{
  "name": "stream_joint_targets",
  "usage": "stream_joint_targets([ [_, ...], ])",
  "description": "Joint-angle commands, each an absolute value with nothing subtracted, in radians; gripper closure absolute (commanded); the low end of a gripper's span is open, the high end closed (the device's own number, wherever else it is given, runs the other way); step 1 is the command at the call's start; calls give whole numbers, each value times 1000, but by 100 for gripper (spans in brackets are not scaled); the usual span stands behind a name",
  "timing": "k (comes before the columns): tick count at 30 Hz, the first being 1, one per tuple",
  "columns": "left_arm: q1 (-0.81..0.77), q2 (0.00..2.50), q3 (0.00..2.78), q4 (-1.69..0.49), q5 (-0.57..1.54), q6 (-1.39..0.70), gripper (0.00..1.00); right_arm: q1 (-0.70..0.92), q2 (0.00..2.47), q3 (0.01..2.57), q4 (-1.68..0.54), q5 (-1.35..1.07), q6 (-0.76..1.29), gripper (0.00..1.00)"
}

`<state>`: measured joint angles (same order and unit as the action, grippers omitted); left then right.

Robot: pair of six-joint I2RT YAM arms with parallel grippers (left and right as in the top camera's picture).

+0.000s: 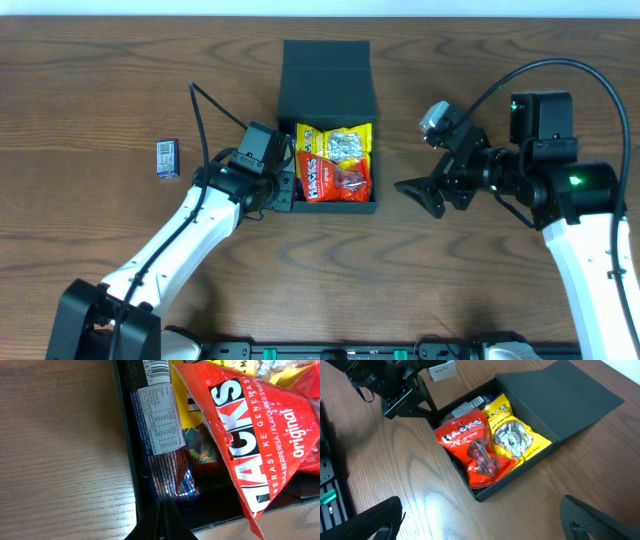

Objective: Pack container
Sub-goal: 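Open left gripper and move it back to the small blue bar, then grasp the small blue snack bar with the left gripper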

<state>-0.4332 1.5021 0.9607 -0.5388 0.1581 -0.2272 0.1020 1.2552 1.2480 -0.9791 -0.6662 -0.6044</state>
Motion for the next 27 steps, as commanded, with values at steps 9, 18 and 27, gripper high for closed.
stream_joint_targets([
  [9,-397,1425,1066,-632,15,-204,94,95,1242,1249,-981,-685,-599,1],
  [18,-109,1371,1069,-639,-6,-120,92,95,1242,1249,-981,-685,-599,1],
  [27,99,1412,1069,-577,1,-47,52,95,1242,1249,-981,-685,-599,1],
])
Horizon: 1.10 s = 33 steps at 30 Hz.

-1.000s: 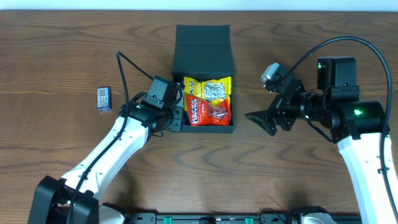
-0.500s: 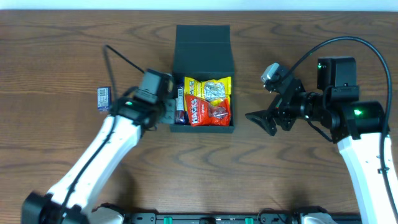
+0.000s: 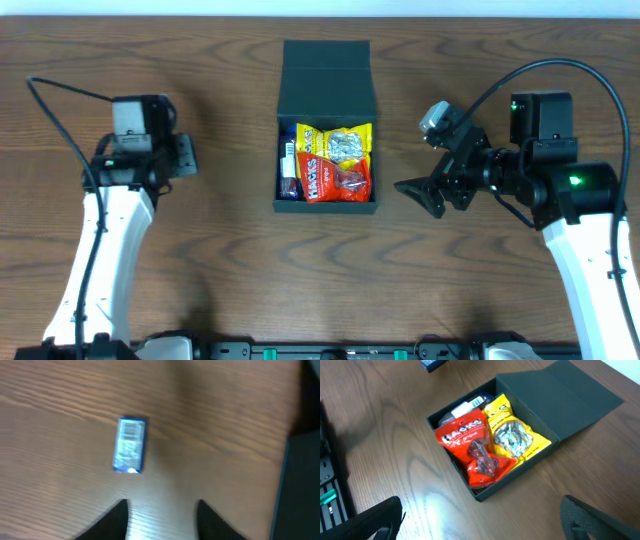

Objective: Pack container
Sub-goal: 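Grasp the small blue snack bar with the left gripper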

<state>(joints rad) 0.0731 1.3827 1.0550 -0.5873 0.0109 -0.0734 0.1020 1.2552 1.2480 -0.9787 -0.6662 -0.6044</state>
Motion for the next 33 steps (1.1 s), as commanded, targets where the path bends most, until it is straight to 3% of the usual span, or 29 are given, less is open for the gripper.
stream_joint_targets([
  [1,107,1437,1069,-563,1,-30,46,95,1242,1249,-981,-685,-599,1],
  [14,179,1671,1069,-415,-10,38,38,95,1242,1249,-981,-685,-599,1],
  [33,191,1867,1069,-293,-3,57,37,95,1242,1249,-981,-685,-599,1],
])
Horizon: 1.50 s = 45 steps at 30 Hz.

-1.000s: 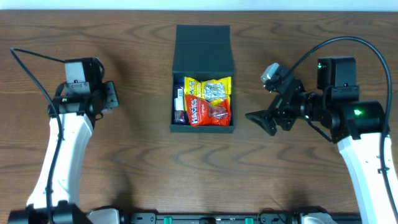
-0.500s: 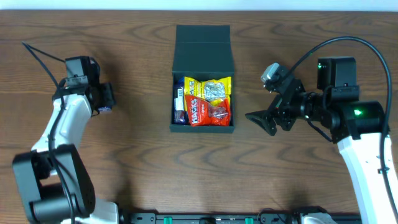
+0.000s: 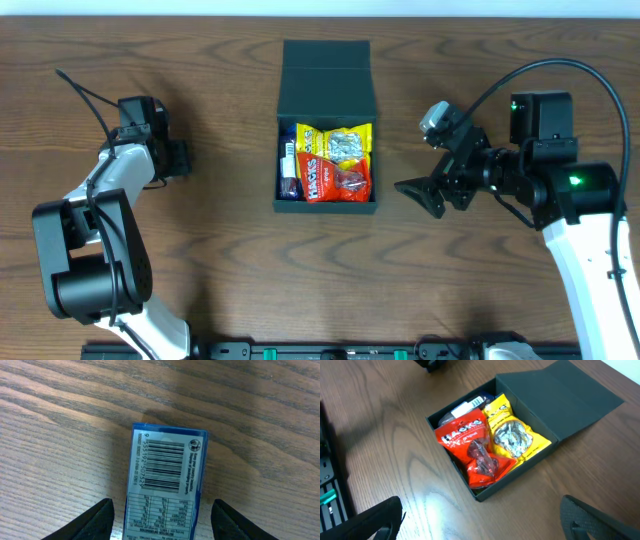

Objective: Pack container
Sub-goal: 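Grasp the small blue snack bar with the left gripper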

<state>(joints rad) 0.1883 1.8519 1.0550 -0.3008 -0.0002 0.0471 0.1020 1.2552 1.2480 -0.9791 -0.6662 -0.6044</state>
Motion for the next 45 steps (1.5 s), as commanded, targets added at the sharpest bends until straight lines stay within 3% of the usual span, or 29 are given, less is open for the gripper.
stream_joint_targets([
  [1,191,1870,1069,-286,-3,56,37,95,1242,1249,-981,-685,-599,1],
  [14,191,1887,1069,-248,-2,56,42,95,1242,1249,-981,-685,-599,1],
  [25,191,1890,1069,-246,1,51,53,95,1242,1249,-981,-685,-599,1],
  [36,189,1889,1070,-249,1,-4,72,95,1242,1249,-981,-685,-599,1],
  [42,175,1885,1144,-353,0,-4,94,95,1242,1249,-981,-685,-599,1],
  [45,152,1883,1239,-461,1,-4,94,95,1242,1249,-981,-685,-599,1],
])
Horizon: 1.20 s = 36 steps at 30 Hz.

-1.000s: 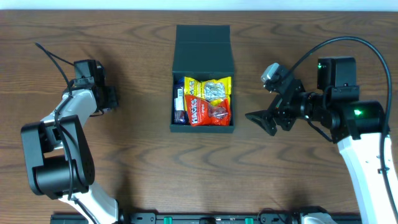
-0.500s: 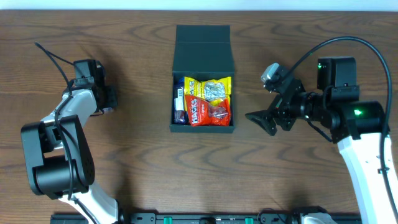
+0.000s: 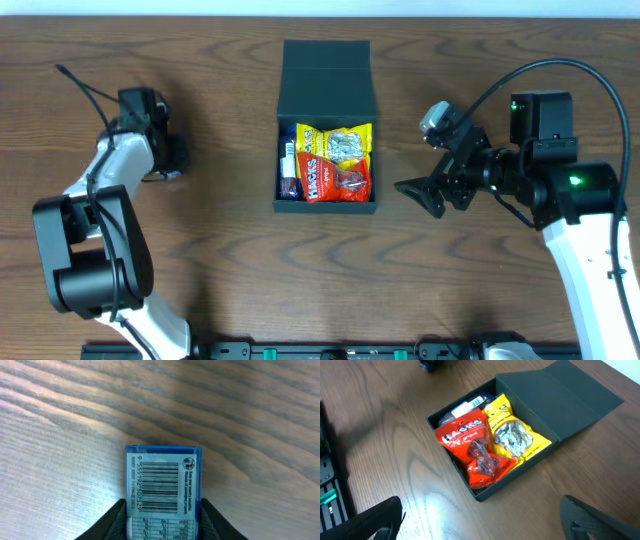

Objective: Pack container
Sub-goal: 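Grasp the small blue snack bar with the left gripper, then carry the small blue bar into the box and release it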

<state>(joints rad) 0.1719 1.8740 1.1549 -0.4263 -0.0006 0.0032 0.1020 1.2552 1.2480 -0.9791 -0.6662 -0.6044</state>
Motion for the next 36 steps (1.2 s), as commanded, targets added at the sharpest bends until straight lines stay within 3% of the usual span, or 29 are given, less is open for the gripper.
stream_joint_targets([
  [1,140,1883,1274,-497,1,-4,94,95,1242,1249,-981,-685,-599,1],
  [18,-231,1883,1590,-693,197,83,94,95,1242,1249,-981,-685,-599,1],
  [31,-426,1883,1590,-774,195,-258,94,95,1242,1249,-981,-685,-599,1],
  [36,-463,1883,1589,-797,80,-323,94,95,1242,1249,-981,-685,-599,1],
])
